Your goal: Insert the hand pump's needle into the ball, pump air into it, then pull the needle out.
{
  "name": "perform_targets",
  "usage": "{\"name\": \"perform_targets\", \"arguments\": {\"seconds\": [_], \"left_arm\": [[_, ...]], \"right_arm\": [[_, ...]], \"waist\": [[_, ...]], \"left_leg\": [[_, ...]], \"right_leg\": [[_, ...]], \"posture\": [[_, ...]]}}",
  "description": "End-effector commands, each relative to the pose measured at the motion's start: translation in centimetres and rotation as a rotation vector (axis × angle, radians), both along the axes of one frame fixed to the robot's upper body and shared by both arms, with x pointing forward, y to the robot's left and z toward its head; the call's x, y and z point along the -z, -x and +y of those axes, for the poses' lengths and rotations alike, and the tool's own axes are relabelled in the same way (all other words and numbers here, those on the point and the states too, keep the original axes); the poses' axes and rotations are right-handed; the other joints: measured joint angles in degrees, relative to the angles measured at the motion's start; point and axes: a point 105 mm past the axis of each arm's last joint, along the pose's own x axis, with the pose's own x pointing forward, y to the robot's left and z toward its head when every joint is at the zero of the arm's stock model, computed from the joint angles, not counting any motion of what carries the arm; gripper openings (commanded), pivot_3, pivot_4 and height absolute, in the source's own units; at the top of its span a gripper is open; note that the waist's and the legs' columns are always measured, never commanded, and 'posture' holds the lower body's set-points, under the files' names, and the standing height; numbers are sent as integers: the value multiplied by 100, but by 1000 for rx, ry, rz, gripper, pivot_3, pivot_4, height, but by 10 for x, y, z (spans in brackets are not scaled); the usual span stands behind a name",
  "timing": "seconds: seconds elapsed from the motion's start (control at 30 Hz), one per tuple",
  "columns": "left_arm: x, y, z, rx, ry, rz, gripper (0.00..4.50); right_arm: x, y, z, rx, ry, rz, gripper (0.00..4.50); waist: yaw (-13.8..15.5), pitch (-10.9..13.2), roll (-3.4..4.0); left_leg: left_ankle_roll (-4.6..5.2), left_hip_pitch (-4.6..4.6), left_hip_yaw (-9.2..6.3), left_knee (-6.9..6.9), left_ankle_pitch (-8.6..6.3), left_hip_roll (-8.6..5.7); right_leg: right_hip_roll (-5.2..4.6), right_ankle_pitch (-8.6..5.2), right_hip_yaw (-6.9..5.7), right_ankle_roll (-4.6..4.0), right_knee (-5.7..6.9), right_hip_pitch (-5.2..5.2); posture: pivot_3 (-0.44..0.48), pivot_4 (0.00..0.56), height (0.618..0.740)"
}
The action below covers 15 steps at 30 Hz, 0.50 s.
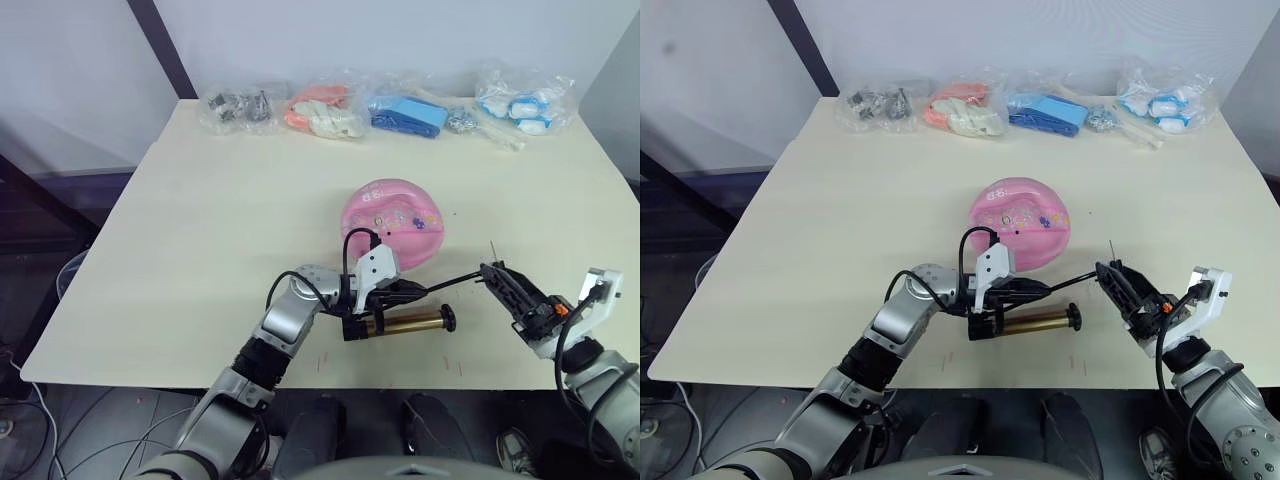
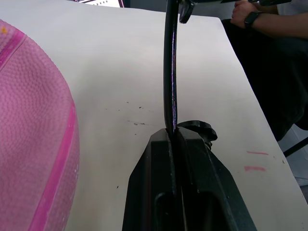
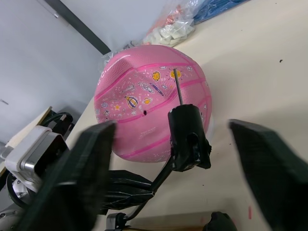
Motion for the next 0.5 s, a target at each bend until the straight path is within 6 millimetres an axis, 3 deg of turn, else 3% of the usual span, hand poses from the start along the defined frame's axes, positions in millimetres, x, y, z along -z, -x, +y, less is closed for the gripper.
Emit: {"name": "perform_targets", "arguments": {"seconds": [0.03, 0.07, 0.13, 0.17, 0.5], "left_arm": [[-10, 1, -2, 11, 38, -32, 0], [-10, 1, -2, 11, 39, -32, 0], [-10, 1, -3, 11, 39, -32, 0], [-10, 1, -3, 12, 40, -32, 0], [-7, 3, -1, 18, 34, -23, 0]], "right_arm": [[-7, 3, 1, -18, 6, -26, 1987], [-6, 3, 1, -23, 6, -24, 1325], [-6, 3, 2, -26, 4, -22, 492], [-6, 4, 2, -29, 8, -21, 334], [-5, 3, 1, -22, 16, -13, 334]], "waist": [[0, 0, 0], [0, 0, 0], [-1, 0, 0], [-1, 0, 0], [0, 0, 0]], "left_leg": [[0, 0, 0, 0, 0, 0], [0, 0, 0, 0, 0, 0], [0, 0, 0, 0, 0, 0], [0, 0, 0, 0, 0, 0], [0, 0, 0, 0, 0, 0]], "right_leg": [[0, 0, 0, 0, 0, 0], [0, 0, 0, 0, 0, 0], [0, 0, 0, 0, 0, 0], [0, 0, 0, 0, 0, 0], [0, 0, 0, 0, 0, 0]], "posture": [[0, 150, 740], [0, 150, 740], [0, 150, 740], [0, 150, 740], [0, 150, 740]]}}
